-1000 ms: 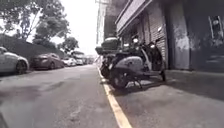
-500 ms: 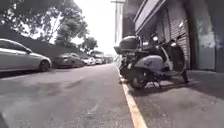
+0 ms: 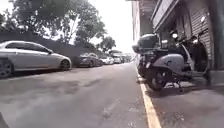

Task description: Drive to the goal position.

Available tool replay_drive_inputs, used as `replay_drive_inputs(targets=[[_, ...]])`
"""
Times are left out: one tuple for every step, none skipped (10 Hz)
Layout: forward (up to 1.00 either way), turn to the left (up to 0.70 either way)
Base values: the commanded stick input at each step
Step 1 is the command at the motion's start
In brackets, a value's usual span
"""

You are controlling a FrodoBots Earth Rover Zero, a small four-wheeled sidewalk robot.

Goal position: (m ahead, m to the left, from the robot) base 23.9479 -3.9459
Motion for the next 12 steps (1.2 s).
replay_drive_inputs(targets=[[0.00,0.32],[0.00,0.19],[0.00,0.07],[0.00,0.00],[0.00,0.00],[0.00,0.00],[0.00,0.00],[0.00,0.00],[0.00,0.00],[0.00,0.00],[0.00,0.00],[0.00,0.00]])
